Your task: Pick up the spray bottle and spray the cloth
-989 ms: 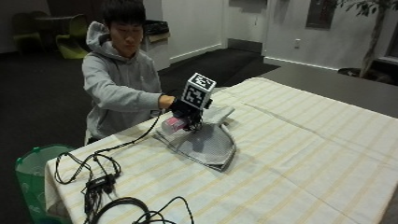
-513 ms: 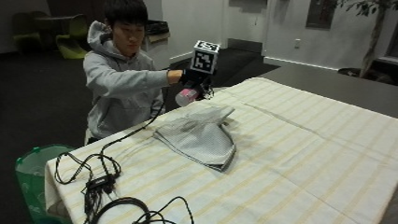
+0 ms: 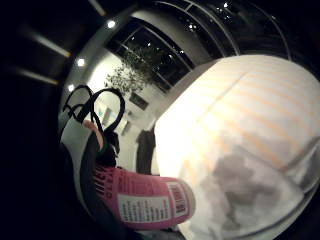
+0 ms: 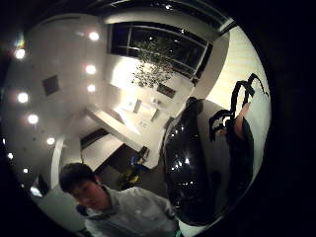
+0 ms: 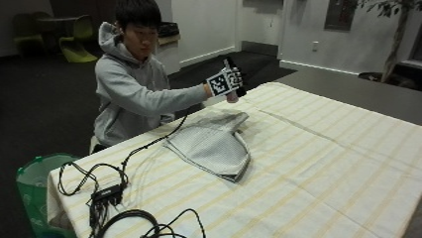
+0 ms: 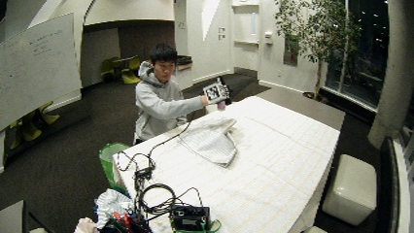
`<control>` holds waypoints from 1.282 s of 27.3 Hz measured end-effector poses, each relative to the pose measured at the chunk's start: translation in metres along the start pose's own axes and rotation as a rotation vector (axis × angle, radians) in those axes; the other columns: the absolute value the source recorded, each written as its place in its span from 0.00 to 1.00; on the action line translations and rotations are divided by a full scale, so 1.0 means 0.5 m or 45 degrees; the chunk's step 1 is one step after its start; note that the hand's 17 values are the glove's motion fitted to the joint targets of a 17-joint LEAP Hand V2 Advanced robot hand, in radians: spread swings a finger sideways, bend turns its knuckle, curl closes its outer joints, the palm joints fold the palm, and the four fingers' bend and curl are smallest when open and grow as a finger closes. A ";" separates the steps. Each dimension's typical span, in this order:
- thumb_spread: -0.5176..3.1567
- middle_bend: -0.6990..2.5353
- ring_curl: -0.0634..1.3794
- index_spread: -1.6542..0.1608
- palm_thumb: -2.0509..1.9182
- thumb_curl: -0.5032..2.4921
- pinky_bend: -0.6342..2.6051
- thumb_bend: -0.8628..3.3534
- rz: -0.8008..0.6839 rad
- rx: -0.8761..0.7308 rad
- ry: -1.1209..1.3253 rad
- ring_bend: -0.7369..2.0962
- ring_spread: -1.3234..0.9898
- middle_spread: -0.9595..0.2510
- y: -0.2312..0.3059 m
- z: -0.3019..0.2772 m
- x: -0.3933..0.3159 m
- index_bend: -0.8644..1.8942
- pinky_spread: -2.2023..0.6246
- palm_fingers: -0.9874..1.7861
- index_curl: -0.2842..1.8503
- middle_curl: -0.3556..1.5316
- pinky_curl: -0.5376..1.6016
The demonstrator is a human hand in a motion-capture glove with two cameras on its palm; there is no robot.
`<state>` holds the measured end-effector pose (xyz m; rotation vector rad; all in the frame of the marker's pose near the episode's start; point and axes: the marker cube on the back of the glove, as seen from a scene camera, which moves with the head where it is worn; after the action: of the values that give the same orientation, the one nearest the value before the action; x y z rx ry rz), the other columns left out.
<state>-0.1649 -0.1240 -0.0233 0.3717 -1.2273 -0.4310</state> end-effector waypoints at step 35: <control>0.26 0.35 0.36 0.80 0.76 0.44 0.34 0.20 0.069 -0.146 0.121 0.45 0.52 0.74 0.017 0.212 0.144 0.35 0.74 0.61 0.36 0.44 0.47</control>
<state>-0.2455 -0.1577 0.0709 0.2571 -1.1127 -0.4303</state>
